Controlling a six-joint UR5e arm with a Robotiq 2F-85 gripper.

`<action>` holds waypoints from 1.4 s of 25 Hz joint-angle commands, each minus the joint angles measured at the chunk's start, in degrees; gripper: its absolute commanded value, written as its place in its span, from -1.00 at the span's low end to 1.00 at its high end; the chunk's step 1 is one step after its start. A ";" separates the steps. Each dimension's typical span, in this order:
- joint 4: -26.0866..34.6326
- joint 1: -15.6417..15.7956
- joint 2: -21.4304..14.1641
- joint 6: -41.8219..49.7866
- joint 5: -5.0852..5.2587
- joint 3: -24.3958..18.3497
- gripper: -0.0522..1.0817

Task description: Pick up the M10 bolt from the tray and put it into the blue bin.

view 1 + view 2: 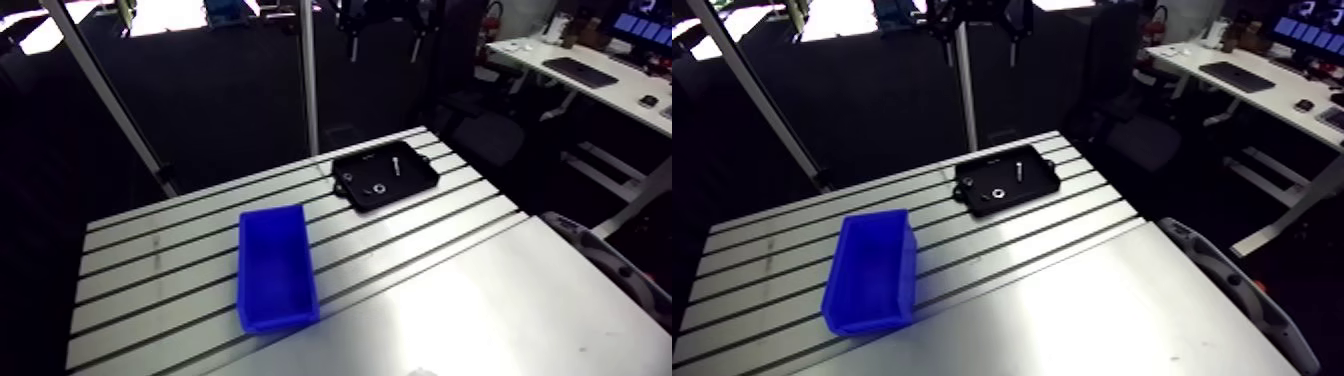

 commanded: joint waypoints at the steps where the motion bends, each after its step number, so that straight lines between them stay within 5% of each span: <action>1: -2.49 -0.39 3.06 0.23 -0.02 0.78 -0.90; 12: -6.71 -1.53 6.14 0.41 -0.37 3.24 -0.90; 19: -9.53 -1.53 7.63 0.93 -3.88 5.00 -0.90; 35: -9.97 -2.59 11.41 1.02 -3.97 5.97 -0.90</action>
